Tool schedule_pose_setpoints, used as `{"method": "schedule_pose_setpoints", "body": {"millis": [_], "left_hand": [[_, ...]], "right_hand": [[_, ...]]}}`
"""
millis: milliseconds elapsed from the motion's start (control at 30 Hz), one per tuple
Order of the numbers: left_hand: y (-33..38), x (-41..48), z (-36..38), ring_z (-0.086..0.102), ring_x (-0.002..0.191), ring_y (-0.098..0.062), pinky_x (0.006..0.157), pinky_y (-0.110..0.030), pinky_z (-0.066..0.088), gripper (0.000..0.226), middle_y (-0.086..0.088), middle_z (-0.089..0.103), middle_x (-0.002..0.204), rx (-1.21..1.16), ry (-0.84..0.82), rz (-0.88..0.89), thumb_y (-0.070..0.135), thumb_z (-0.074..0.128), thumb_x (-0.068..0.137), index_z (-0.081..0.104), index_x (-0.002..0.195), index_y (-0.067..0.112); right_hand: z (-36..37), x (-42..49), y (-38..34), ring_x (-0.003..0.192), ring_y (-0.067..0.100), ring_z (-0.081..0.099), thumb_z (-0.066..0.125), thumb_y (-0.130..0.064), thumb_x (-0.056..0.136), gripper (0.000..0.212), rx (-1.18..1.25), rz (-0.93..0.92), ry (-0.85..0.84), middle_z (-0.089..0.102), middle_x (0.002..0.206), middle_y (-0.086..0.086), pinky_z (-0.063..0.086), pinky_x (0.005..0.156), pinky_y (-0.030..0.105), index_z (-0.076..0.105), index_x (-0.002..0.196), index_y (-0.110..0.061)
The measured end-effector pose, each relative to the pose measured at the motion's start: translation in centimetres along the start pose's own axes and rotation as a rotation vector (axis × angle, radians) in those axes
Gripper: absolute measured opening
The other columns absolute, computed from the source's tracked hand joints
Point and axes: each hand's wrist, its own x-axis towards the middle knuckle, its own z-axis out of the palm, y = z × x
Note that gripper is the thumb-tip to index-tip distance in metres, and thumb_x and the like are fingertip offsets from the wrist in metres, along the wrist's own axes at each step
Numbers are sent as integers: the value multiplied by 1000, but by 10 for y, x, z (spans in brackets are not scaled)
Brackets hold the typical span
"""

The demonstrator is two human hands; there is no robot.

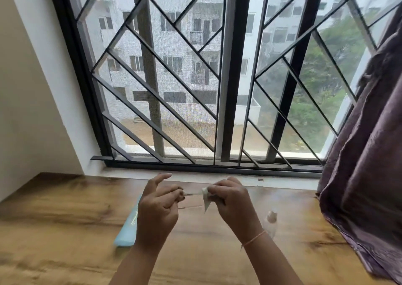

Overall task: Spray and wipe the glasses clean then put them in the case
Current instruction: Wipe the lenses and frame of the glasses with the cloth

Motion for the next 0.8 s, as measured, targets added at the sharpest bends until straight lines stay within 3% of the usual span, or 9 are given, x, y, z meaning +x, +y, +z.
{"method": "schedule_pose_setpoints", "body": {"millis": [100,200,300,400,467,567,633,800], "left_hand": [[-5,4,-8,52,99,-12,92,-7,34,20,10,69,76,-22,33,-11,-8,63,63,74,64,9],[-4,9,-14,51,97,-9,92,-6,34,18,13,66,76,-42,68,-11,-6,63,64,74,64,8],[-4,11,-14,50,96,-7,93,-6,33,18,13,64,77,-32,72,3,-7,63,63,74,64,7],[-4,11,-10,51,97,-8,93,-7,34,19,12,66,76,-29,58,3,-7,62,64,74,64,8],[0,10,-6,51,98,-10,93,-8,34,19,9,69,75,-31,56,9,-2,58,70,74,64,8],[11,10,-1,52,99,-12,93,-10,35,23,6,70,76,-40,58,29,9,52,75,74,67,8],[14,10,1,53,100,-13,93,-11,36,19,4,71,76,-40,57,46,2,56,71,74,69,7],[6,8,-2,53,100,-12,94,-17,39,19,10,69,78,-52,38,45,-2,58,69,74,69,8]], "right_hand": [[-14,2,17,67,11,56,77,5,58,24,-11,1,4,70,70,1,41,64,12,74,74,-12],[-27,6,32,66,25,64,74,10,58,26,-62,51,43,72,73,5,48,64,21,75,75,-9],[-37,11,37,69,27,67,69,12,61,26,-76,146,158,73,75,8,54,67,31,75,78,-7],[-39,16,16,73,18,68,71,8,65,24,2,129,239,73,77,5,49,71,15,75,82,-8],[-32,18,-6,72,14,65,70,9,66,24,38,58,205,72,76,5,48,71,13,75,82,-7],[-11,16,-31,70,19,57,65,-2,73,11,-10,-59,0,69,76,3,50,67,30,71,77,-11],[1,12,-36,69,18,48,64,-9,77,7,-82,-99,-97,66,73,0,47,64,33,67,72,-13],[-3,5,-19,69,16,48,74,-7,71,11,-80,-47,-67,68,72,-5,47,58,28,73,75,-18]]}}
